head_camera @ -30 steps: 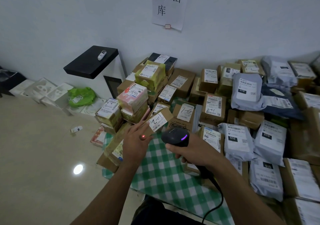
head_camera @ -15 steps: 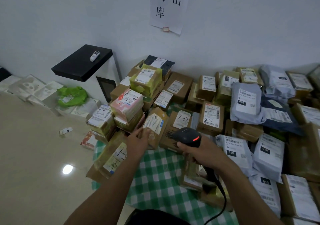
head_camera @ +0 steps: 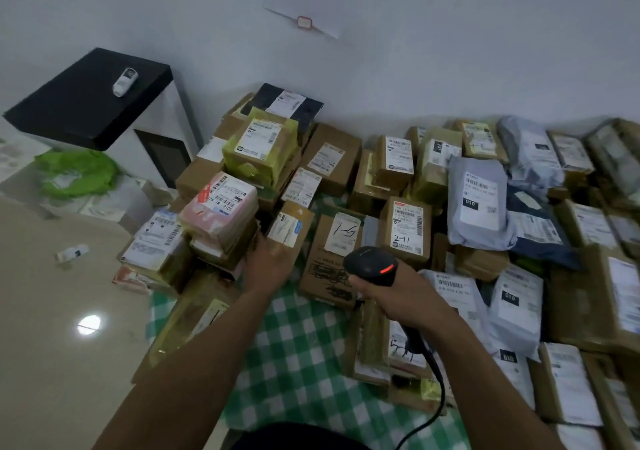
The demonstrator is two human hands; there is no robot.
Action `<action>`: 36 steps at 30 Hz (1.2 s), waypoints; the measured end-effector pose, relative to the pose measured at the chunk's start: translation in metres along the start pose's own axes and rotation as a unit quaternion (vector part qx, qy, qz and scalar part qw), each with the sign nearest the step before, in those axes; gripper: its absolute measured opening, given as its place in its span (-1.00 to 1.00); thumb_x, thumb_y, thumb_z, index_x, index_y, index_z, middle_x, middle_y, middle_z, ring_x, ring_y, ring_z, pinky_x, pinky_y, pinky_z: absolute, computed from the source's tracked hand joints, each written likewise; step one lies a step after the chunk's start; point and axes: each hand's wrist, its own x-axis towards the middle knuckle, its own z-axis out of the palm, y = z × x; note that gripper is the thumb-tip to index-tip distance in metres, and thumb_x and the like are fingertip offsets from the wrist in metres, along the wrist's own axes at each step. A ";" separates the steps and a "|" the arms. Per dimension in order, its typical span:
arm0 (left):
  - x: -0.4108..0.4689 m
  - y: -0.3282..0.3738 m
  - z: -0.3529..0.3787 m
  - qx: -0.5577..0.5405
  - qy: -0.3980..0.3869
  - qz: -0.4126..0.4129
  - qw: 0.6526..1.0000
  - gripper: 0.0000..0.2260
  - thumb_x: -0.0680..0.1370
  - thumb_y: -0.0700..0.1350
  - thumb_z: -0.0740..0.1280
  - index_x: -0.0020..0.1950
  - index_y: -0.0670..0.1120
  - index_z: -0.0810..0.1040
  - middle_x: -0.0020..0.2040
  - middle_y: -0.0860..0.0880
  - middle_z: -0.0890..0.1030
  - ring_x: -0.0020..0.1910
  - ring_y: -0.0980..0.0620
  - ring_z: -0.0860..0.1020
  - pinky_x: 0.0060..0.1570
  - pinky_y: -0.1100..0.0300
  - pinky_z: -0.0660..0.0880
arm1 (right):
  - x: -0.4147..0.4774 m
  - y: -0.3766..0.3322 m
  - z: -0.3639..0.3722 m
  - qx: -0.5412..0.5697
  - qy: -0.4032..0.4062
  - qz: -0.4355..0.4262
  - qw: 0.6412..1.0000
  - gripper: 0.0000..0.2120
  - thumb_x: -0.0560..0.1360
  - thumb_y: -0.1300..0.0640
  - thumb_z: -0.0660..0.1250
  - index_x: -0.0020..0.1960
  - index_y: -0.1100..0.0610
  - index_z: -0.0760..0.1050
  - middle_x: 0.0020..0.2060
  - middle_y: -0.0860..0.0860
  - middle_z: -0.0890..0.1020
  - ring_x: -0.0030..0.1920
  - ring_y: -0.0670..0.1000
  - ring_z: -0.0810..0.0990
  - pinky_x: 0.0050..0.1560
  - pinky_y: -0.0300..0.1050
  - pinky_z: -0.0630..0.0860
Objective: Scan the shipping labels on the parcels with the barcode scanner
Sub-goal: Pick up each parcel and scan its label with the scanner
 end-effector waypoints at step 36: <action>-0.011 -0.023 0.104 -0.041 -0.158 -0.097 0.982 -0.60 0.60 0.01 0.19 0.45 0.11 0.44 0.43 -0.07 0.49 0.39 -0.18 0.42 0.44 -0.18 0.36 | 0.019 0.078 0.005 0.061 0.083 0.082 0.991 -0.48 0.39 -0.36 0.49 0.28 -0.17 0.57 -0.11 -0.14 0.72 -0.15 -0.10 0.68 -0.15 -0.14 0.60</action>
